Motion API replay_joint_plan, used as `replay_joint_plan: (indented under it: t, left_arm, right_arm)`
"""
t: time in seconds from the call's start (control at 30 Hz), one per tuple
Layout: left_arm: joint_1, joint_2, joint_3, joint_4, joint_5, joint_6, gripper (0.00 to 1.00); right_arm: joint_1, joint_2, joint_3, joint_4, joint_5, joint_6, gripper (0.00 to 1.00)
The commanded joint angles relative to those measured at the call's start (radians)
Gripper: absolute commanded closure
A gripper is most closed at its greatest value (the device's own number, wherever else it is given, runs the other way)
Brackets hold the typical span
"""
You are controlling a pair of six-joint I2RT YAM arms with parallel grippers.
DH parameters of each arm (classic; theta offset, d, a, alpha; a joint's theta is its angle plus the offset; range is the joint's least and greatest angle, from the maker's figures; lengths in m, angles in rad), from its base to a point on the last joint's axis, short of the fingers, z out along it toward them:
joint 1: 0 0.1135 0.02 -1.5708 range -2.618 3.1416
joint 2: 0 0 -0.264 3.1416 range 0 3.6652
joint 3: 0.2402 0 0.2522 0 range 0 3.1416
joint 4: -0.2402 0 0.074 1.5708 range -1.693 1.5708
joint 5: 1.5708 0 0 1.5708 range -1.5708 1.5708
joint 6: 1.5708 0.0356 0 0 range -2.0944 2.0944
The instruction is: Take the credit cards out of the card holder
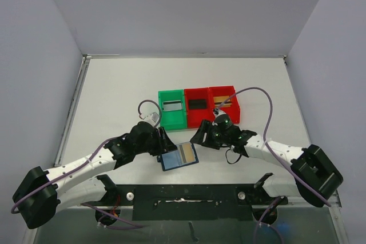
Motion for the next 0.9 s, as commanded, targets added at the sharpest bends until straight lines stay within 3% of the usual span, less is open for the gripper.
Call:
replay_joint_plan:
  t: [0.0,0.37,0.87]
  left_arm:
    - [-0.004,-0.026,0.014,0.008,0.000,0.004,0.60]
    - [-0.003,-0.012,0.000,0.014,0.011,0.000,0.60]
    - [-0.002,0.024,-0.004,0.045,0.024,0.002,0.60]
  right_arm:
    - [0.034,0.087,0.060,0.097,0.016,0.024,0.39]
    - [0.072,0.244,0.140,0.106,-0.040,-0.009,0.57]
    - [0.115,0.285,0.155,0.041,0.044,0.031,0.65]
